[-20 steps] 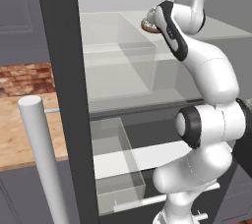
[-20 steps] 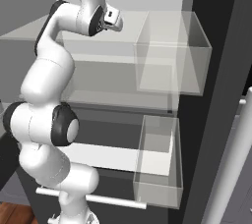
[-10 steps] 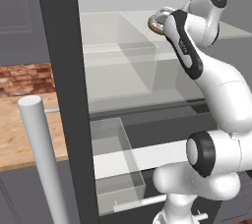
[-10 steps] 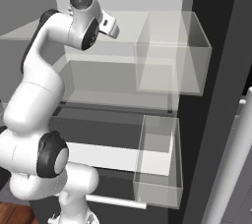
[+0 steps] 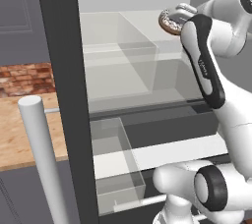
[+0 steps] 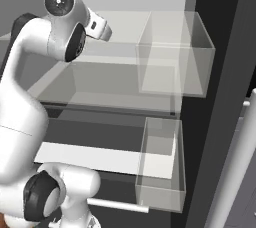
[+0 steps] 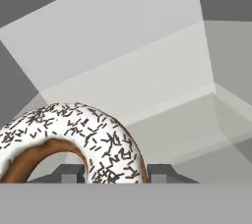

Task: Take the donut and cupcake from the fridge and place them on the empty tray on the dining counter.

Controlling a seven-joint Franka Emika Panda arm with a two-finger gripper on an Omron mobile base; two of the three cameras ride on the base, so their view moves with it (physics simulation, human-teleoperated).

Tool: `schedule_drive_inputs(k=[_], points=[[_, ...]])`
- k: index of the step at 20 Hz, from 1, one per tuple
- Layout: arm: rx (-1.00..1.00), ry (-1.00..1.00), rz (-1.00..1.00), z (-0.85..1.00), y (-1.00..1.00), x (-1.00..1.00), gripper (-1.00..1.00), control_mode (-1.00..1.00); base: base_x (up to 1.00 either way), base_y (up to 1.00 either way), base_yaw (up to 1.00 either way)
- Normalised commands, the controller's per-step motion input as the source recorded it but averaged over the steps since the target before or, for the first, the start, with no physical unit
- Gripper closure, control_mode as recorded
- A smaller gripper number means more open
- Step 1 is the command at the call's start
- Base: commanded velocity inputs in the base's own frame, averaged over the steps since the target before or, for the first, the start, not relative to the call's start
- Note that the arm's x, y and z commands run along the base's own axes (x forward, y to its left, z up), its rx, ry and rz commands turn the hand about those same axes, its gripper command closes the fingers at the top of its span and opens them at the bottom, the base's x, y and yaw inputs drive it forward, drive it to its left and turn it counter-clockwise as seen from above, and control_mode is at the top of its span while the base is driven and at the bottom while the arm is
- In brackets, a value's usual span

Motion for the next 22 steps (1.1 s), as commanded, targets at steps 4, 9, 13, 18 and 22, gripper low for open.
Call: schedule_drive_inputs(k=[4,9,13,18,22], points=[[0.00,0.05,0.00,0.00,0.00,-1.00,1.00,-1.00,0.00,0.00,0.00],[0.00,0.27,0.01,-0.11,0.00,-1.00,1.00,-1.00,0.00,0.00,0.00],[0.00,0.05,0.01,-0.27,0.00,-1.00,1.00,-1.00,0.00,0.00,0.00],[0.00,0.03,0.00,-0.30,0.05,-0.74,1.00,-1.00,0.00,0.00,0.00],[0.00,0.06,0.00,-0.22,0.00,-0.62,1.00,-1.00,0.00,0.00,0.00]])
